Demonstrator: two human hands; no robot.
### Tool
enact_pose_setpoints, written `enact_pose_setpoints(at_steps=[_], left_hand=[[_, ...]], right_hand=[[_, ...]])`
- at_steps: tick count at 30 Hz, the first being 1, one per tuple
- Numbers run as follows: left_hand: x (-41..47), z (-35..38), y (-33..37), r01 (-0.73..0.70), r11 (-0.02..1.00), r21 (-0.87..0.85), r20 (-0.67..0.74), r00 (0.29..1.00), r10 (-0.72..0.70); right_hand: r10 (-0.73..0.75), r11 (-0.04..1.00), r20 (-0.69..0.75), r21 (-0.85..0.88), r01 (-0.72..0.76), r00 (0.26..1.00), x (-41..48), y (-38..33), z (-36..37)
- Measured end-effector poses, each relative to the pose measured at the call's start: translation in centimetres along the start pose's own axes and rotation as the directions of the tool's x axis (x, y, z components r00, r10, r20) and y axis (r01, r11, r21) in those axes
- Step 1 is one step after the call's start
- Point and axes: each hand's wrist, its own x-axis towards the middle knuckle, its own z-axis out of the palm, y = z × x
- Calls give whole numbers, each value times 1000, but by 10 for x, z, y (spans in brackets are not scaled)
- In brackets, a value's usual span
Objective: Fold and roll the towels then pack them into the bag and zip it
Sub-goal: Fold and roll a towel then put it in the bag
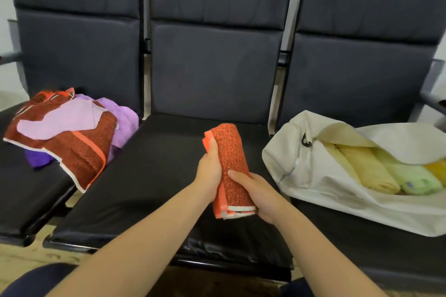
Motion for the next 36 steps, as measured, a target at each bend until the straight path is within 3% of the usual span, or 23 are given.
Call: enact_pose_setpoints(at_steps=[1, 3, 5, 6, 8, 10, 12, 14, 16, 19, 23, 26, 28, 29, 30, 32, 34, 36], left_hand=[[0, 7, 2, -5, 1000, 25, -9, 1000, 6], [4, 20, 5, -52, 981, 188, -174, 981, 85], [5, 28, 8, -36, 920, 389, -405, 891, 206], [2, 33, 9, -53, 919, 392, -435, 869, 236], [-1, 45, 4, -134, 954, 267, -280, 937, 210], [-12, 59, 4, -60, 992, 110, -32, 997, 64], [-14, 61, 7, -3, 999, 39, 36, 999, 1], [-13, 54, 13, 3, 1000, 3, 92, 996, -3], [-16, 47, 19, 40, 998, -49, 202, 979, -29], [-26, 59, 25, 48, 992, -117, 312, 950, -9], [-35, 93, 32, -44, 999, -23, 356, 933, 49], [-29, 119, 43, -174, 971, 164, 311, 943, 117], [-21, 141, 45, -314, 842, 439, 155, 949, 274], [-16, 153, 44, -398, 708, 583, 92, 898, 430], [-15, 163, 44, -488, 580, 652, 77, 804, 589], [-17, 179, 40, -716, 338, 610, 199, 551, 810], [-14, 193, 31, -862, 60, 504, 418, 303, 856], [-7, 208, 25, -910, -116, 398, 559, 140, 817]], right_hand=[[-35, 999, -46, -26, 34, 998, -3, -3, -2], [-115, 986, -175, -136, 92, 978, -8, -9, -7], [-232, 930, -356, -355, 99, 905, -11, -13, -13], [-299, 870, -435, -490, 56, 849, -12, -14, -16], [-430, 698, -475, -714, -50, 768, -18, -15, -16], [-521, 502, -358, -863, -61, 775, -22, -13, -16], [-531, 426, -230, -904, 23, 816, -27, -11, -17], [-510, 593, -216, -789, 159, 832, -30, -15, -24], [-482, 777, -301, -581, 243, 823, -31, -22, -34], [-278, 954, -319, -198, 223, 906, -33, -39, -48], [-189, 954, -208, 193, 230, 960, -40, -53, -70], [-185, 936, -240, 254, 245, 953, -52, -66, -90], [-186, 934, -266, 252, 255, 946, -65, -76, -112], [-190, 937, -285, 235, 260, 940, -71, -80, -126], [-195, 940, -291, 216, 262, 937, -77, -83, -141], [-192, 956, -288, 163, 246, 938, -93, -87, -174], [-202, 978, -261, -11, 206, 944, -112, -87, -208], [-163, 963, -195, -245, 113, 967, -133, -86, -238]])
